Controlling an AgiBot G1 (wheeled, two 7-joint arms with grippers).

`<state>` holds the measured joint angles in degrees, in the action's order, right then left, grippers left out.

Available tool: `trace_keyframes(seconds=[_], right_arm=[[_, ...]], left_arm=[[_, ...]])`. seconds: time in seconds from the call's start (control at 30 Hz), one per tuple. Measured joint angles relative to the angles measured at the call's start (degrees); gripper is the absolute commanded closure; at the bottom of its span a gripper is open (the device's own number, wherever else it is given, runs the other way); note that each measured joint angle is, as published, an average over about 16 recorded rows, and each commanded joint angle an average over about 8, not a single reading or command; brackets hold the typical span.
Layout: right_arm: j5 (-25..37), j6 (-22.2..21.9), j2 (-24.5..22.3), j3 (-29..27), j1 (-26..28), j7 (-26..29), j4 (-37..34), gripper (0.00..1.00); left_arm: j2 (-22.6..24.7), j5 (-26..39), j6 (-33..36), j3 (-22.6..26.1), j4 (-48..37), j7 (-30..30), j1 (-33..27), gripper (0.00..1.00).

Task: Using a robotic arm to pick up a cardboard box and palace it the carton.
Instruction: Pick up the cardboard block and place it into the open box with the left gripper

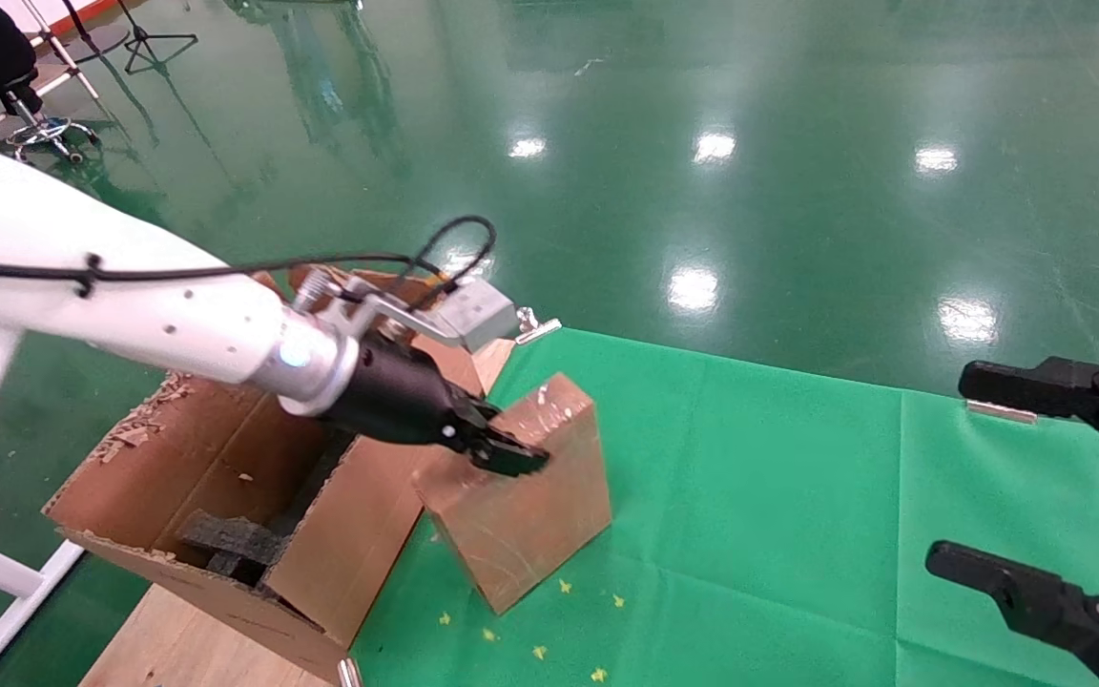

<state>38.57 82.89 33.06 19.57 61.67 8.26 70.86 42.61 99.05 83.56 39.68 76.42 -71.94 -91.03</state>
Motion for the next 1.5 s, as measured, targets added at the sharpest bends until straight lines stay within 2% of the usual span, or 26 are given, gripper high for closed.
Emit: trace_keyframes(seconds=[0.27, 0.5, 0.87, 1.2, 1.5], right_arm=[[0.00, 0.00, 0.00, 0.00, 0.00, 0.00, 0.00, 0.00], [0.00, 0.00, 0.00, 0.00, 0.00, 0.00, 0.00, 0.00], [0.00, 0.00, 0.00, 0.00, 0.00, 0.00, 0.00, 0.00], [0.00, 0.00, 0.00, 0.00, 0.00, 0.00, 0.00, 0.00], [0.00, 0.00, 0.00, 0.01, 0.00, 0.00, 0.00, 0.00]], left_arm=[[-4.95, -3.55, -1.19, -4.90, -1.38, 5.48, -5.16, 1.00], [-10.24, -2.69, -2.47, -7.76, -4.52, 10.70, -8.65, 1.00], [-16.26, 1.08, -6.16, -7.78, -16.22, 20.11, -5.84, 1.00], [-17.42, 3.69, -12.47, -6.84, -27.11, 26.30, -1.30, 1.00], [-14.46, 10.31, -19.13, -4.79, -33.71, 25.61, -0.60, 1.00]])
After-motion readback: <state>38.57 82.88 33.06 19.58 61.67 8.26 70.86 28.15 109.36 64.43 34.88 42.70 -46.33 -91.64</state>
